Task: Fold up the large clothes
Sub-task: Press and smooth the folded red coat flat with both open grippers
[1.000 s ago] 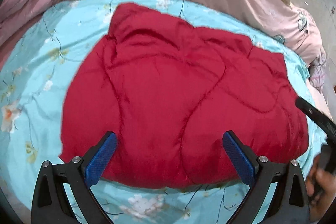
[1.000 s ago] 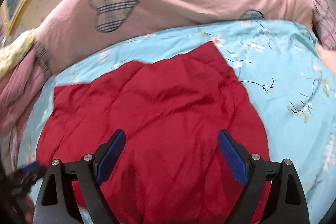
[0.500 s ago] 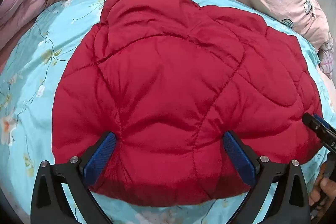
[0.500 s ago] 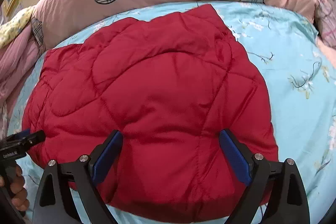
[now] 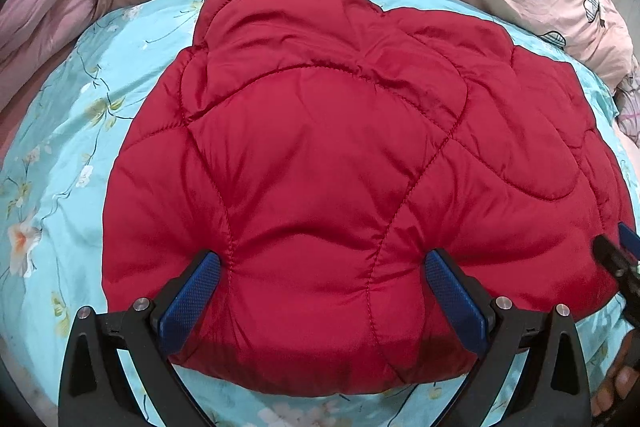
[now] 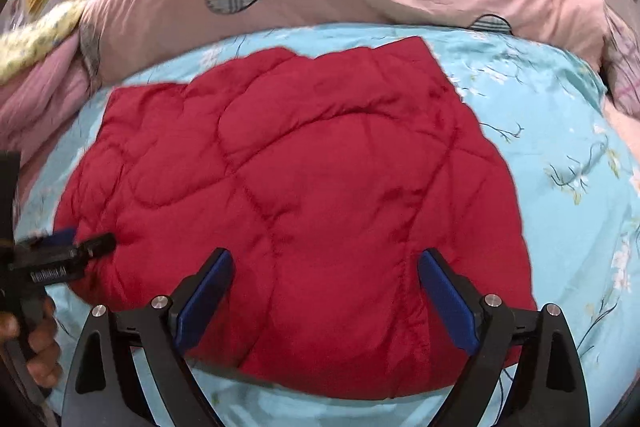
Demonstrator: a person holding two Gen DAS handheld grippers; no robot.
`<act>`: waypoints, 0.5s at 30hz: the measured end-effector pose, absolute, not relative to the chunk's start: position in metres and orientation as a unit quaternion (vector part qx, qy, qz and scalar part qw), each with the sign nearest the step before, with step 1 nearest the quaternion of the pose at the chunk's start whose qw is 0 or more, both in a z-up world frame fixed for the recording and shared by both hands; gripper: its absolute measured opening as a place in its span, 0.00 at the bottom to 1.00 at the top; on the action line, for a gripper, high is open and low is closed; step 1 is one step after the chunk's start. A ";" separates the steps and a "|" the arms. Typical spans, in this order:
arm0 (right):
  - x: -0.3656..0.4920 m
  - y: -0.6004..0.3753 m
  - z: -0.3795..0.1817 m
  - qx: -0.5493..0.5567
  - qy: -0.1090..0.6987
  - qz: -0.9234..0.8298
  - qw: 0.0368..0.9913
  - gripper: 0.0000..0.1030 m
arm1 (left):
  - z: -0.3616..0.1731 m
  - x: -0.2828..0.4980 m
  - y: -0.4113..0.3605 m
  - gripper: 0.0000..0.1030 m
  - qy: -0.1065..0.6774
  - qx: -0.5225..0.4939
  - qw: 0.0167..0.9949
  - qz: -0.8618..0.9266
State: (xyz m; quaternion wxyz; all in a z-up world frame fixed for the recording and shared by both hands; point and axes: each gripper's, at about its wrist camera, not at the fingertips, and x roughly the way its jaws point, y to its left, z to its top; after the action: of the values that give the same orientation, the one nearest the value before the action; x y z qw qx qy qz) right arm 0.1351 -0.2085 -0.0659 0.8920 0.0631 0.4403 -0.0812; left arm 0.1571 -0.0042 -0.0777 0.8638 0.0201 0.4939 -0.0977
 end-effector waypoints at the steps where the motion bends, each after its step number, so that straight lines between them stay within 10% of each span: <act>1: 0.137 -0.209 -0.071 0.058 0.447 -0.083 0.889 0.93 | -0.078 0.156 -0.004 1.00 0.493 0.021 0.864 -0.098; 15: 0.153 -0.222 -0.087 0.082 0.457 -0.081 0.882 0.99 | -0.059 0.136 -0.001 0.99 0.484 0.017 0.869 -0.101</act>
State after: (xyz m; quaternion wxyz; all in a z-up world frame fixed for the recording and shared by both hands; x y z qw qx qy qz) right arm 0.1527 -0.2221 -0.0874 0.8818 0.0819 0.4574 -0.0807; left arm 0.1363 -0.0010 -0.0591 0.8692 0.0170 0.4837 -0.1014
